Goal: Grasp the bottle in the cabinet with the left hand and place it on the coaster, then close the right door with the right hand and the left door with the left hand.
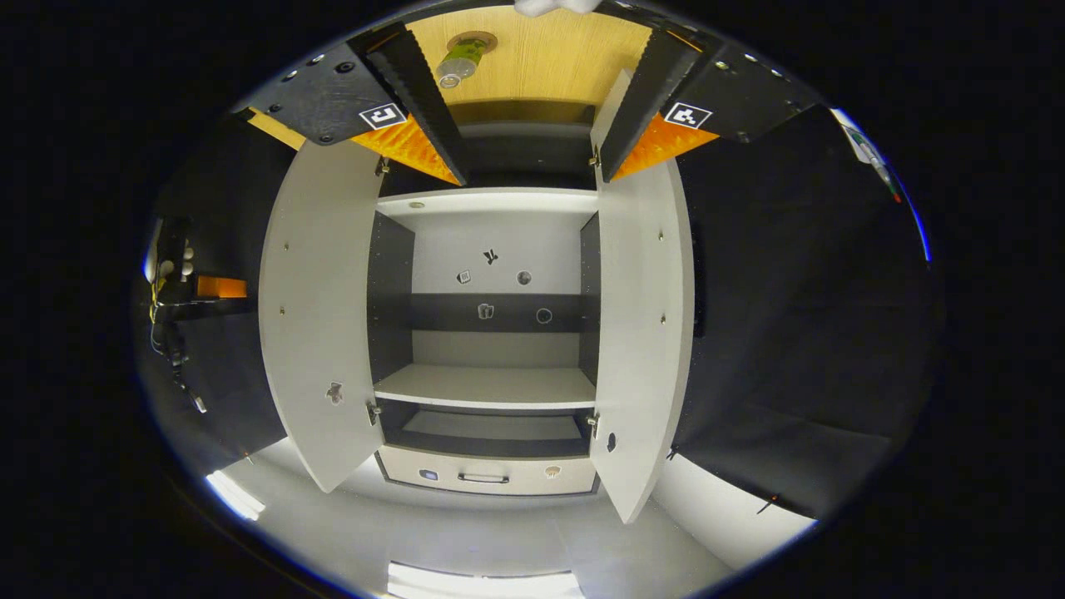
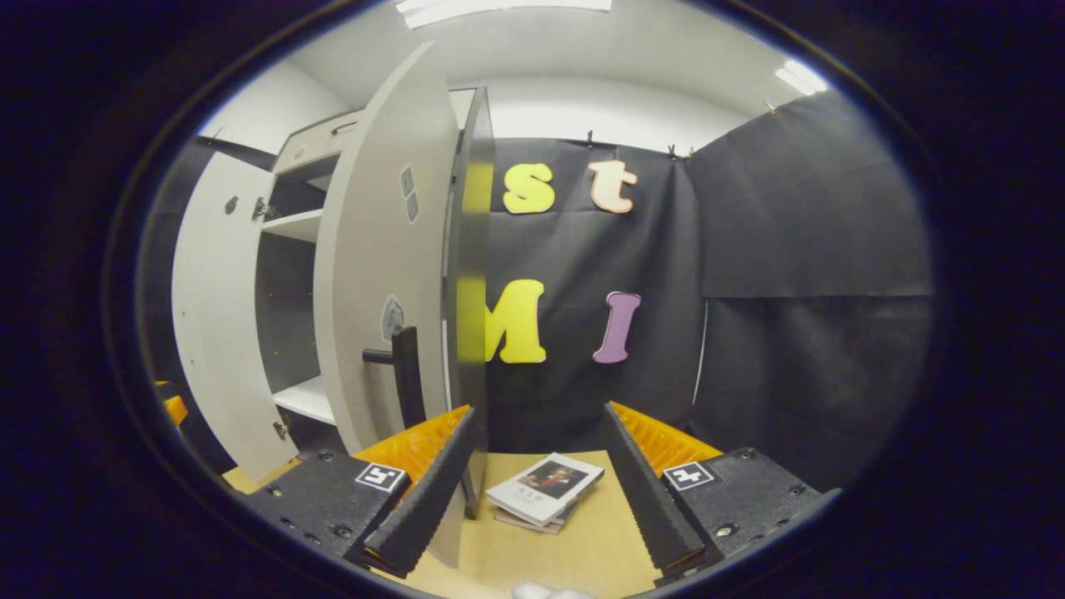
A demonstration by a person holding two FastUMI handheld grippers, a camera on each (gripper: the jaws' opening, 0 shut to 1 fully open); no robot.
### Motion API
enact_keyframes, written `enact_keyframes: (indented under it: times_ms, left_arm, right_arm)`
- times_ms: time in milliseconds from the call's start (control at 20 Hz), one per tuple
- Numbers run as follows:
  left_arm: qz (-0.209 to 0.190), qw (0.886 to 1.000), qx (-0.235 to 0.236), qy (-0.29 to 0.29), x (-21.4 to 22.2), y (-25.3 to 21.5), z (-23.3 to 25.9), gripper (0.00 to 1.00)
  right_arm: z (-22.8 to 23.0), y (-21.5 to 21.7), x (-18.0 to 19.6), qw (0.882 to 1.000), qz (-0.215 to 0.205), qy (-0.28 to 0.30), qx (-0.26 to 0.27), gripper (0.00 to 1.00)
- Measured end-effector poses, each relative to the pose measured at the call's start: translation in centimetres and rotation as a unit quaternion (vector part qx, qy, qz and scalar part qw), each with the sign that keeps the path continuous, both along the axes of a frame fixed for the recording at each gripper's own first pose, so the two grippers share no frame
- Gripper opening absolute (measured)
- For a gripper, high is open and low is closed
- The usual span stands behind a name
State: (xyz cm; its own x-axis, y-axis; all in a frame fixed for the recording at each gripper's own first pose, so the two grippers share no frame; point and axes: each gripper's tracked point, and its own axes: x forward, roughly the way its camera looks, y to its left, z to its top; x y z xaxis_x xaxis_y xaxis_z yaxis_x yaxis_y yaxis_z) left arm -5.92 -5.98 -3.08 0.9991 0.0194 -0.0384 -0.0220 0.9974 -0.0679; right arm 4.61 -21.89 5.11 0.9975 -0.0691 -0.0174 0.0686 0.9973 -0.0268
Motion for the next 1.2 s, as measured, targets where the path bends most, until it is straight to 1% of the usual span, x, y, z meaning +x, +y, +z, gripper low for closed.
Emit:
enact_keyframes:
  times_ms: [50, 200, 250, 300, 350, 400, 450, 500, 700, 900, 1200]
  left_arm:
    - [0.004, 1.000, -0.002, -0.002, -0.1, -0.3, 0.2, 0.96]
    - [0.014, 1.000, -0.003, -0.004, -0.2, -0.7, 0.4, 0.96]
    - [0.019, 1.000, -0.003, -0.003, -0.1, -0.6, 0.4, 0.96]
    - [0.021, 1.000, -0.005, -0.002, 0.0, -0.7, 0.3, 0.92]
    - [0.022, 1.000, -0.008, -0.001, 0.1, -0.8, 0.2, 0.96]
    - [0.023, 1.000, -0.009, 0.002, 0.1, -0.9, 0.0, 0.96]
    - [0.022, 1.000, -0.009, 0.005, 0.2, -1.0, -0.1, 0.96]
    - [0.023, 1.000, -0.007, 0.008, 0.3, -1.0, -0.3, 0.96]
    - [0.013, 1.000, -0.006, 0.007, 0.8, -1.3, -0.6, 0.96]
    - [0.000, 1.000, -0.009, 0.008, 1.0, -0.8, -0.9, 0.96]
    - [-0.004, 1.000, -0.006, 0.005, 0.4, 0.8, -1.0, 0.96]
  right_arm:
    - [0.2, 0.7, 0.8, 1.000, 0.014, 0.000, -0.002, 0.97]
    - [0.7, 1.7, 2.3, 0.999, 0.037, -0.009, -0.009, 0.98]
    - [0.7, 1.7, 2.3, 0.999, 0.037, -0.009, -0.012, 0.98]
    - [0.7, 1.8, 2.4, 0.999, 0.040, -0.011, -0.015, 0.96]
    - [0.8, 2.0, 2.5, 0.999, 0.043, -0.011, -0.014, 0.94]
    - [0.7, 2.1, 2.5, 0.999, 0.045, -0.008, -0.008, 0.96]
    - [0.6, 2.3, 2.5, 0.999, 0.048, -0.003, -0.004, 0.94]
    - [0.6, 2.6, 2.5, 0.999, 0.049, 0.001, -0.003, 0.96]
    - [0.5, 3.8, 2.2, 0.999, 0.044, 0.007, -0.001, 0.96]
    - [0.3, 7.0, 2.2, 0.998, 0.059, 0.013, 0.000, 0.96]
    - [0.0, 12.5, 3.0, 0.998, 0.067, 0.011, -0.001, 0.96]
